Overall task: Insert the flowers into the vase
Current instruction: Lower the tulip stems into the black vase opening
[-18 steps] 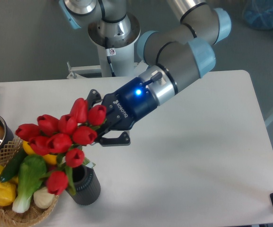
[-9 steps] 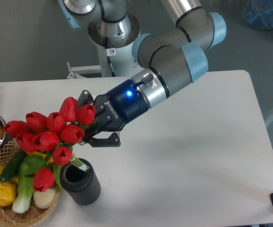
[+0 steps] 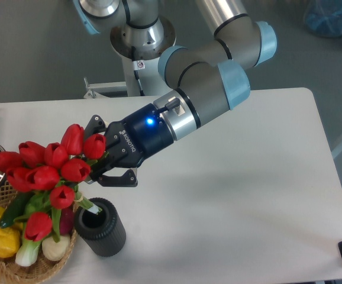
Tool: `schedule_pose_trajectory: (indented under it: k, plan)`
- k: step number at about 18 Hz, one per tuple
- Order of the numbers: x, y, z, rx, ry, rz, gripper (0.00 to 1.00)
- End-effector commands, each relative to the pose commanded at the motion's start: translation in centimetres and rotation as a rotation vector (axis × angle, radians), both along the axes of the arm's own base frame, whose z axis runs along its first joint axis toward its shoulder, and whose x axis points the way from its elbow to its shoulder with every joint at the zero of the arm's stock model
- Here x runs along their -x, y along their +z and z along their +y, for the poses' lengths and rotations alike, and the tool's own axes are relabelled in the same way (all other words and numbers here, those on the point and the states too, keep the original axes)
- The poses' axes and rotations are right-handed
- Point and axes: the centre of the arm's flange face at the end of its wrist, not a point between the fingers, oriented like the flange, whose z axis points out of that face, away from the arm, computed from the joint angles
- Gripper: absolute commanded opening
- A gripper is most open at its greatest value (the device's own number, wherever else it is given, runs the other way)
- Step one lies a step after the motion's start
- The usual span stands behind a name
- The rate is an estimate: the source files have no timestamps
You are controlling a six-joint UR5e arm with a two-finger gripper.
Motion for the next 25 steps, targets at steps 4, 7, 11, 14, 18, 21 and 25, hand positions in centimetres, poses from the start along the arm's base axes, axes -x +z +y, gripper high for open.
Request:
schedule_pose_trajectory:
  k: [4, 7, 11, 14, 18, 21, 25]
  plan:
    - [0.2, -0.5, 0.1, -0.003, -0.001, 0.007, 0.02]
    - [0.4, -1.3, 0.4, -0.002, -0.004, 0.008, 0.02]
    - [0.1, -3.4, 1.2, 0.027, -0.011, -0.002, 0.04]
    - [-0.3, -4.8, 0.9, 0.025, -0.016, 0.011, 0.04]
    - [-1.2, -7.0, 0.7, 0.055, -0.019, 0.034, 0.04]
    - [-1.6, -8.2, 0.8, 0.078, -0.020, 0.047, 0.05]
    - [-1.5, -9.5, 0.9, 0.112, -0.013, 0.057, 0.16]
